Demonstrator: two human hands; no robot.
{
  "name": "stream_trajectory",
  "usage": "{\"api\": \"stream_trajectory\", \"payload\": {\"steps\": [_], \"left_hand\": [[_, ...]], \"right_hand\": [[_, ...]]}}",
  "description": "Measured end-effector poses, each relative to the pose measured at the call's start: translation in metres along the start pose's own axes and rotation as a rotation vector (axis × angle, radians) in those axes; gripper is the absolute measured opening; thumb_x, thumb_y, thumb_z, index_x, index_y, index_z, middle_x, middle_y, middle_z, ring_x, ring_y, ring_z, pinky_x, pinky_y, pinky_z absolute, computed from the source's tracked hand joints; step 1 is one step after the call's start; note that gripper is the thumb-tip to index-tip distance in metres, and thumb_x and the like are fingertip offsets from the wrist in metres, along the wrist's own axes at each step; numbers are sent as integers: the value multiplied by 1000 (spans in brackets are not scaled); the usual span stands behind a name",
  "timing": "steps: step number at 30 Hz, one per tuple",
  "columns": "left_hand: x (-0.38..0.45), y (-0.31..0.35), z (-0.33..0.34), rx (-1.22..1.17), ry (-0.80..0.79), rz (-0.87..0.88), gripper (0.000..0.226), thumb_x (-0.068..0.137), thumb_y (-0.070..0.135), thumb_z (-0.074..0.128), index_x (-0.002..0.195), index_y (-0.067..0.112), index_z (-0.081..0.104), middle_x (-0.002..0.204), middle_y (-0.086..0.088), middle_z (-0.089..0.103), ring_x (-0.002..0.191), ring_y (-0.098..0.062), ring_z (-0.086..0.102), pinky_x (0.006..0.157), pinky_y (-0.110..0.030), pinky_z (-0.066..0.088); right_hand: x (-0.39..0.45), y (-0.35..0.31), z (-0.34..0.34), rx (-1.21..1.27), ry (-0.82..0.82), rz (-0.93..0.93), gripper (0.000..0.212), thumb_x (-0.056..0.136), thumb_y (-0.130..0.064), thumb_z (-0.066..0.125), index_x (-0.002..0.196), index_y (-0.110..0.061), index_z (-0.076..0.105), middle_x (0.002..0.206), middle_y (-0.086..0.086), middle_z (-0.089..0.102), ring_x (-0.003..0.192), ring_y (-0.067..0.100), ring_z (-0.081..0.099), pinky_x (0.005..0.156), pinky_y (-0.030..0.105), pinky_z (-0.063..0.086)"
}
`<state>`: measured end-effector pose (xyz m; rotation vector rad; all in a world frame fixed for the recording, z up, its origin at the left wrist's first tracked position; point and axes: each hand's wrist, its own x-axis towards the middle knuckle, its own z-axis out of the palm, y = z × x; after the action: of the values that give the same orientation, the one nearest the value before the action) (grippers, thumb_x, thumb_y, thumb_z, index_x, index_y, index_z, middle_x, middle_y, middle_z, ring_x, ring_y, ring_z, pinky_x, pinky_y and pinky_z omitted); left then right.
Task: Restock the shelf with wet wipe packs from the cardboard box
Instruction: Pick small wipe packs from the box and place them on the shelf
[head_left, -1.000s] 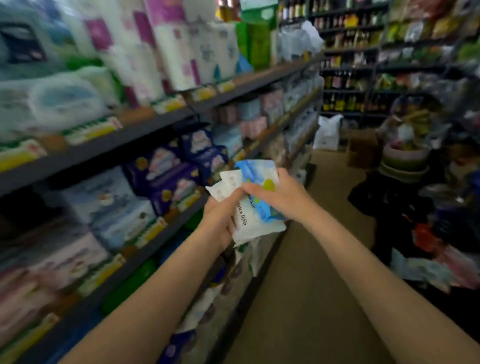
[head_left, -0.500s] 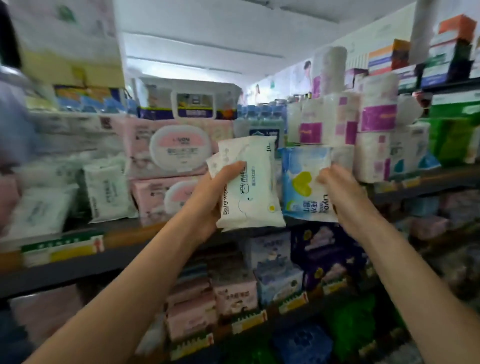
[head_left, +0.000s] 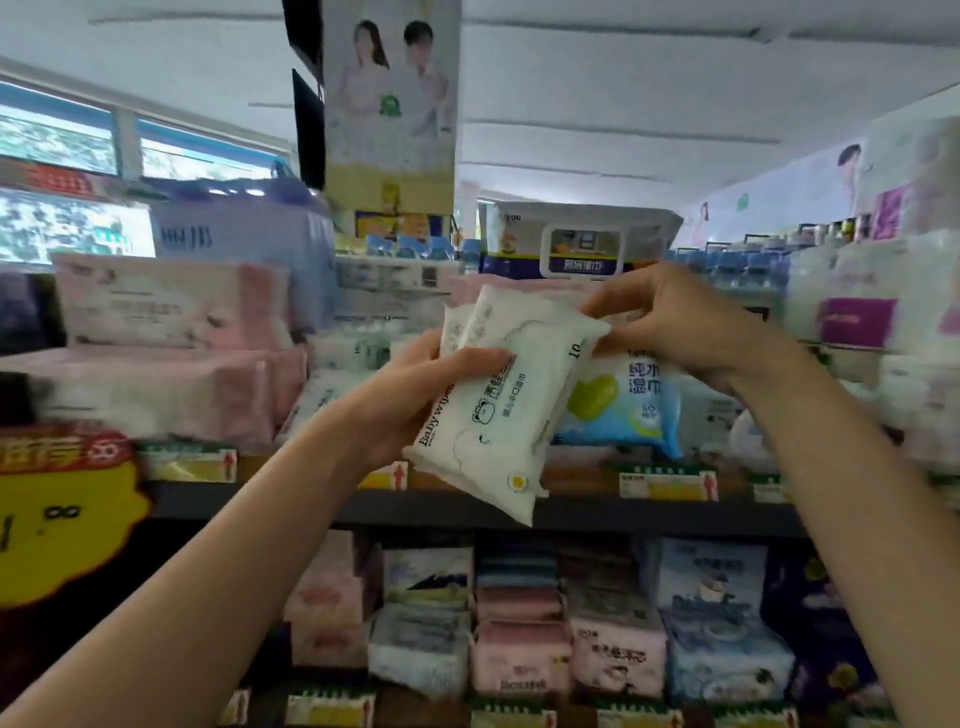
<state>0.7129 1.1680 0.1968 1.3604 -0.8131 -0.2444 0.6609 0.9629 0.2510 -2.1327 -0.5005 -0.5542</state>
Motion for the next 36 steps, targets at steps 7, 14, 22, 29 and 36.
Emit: {"api": "stream_trajectory", "payload": {"steps": [7,14,22,29,36], "left_hand": [[-15,15,-55,-281,236,124,55,67,27,63,118,9,54,96,-9,70,77,-20,72,64,-36,61],[-18,52,-98,50,272,327,20,80,19,61,98,19,54,73,6,74,69,-9,72,56,-20,56],[-3,49,-129,26,353,359,31,87,14,58,115,11,46,91,-1,69,74,-10,72,59,-22,56],[2,17,-143,147,288,211,36,88,13,57,116,19,36,104,-7,60,77,-13,70,64,-29,60],[23,3,-152,264,164,-154,59,75,-3,67,121,20,37,109,-10,54,95,-25,64,76,-38,59]], "right_hand": [[21,-6,67,593,131,127,42,69,-22,73,107,-14,58,109,6,66,94,20,69,77,31,58],[71,-63,101,134,205,-45,23,92,-13,56,115,-12,58,94,1,61,75,15,65,59,24,58],[103,-76,123,720,91,101,21,97,-27,47,113,-14,49,103,5,56,100,21,59,80,27,57],[114,-49,163,-108,-114,65,101,64,-11,83,143,-26,23,128,3,49,109,21,55,91,37,52],[103,-28,174,-739,-67,108,79,67,-23,81,132,-21,37,136,10,36,126,26,35,104,40,33]]}}
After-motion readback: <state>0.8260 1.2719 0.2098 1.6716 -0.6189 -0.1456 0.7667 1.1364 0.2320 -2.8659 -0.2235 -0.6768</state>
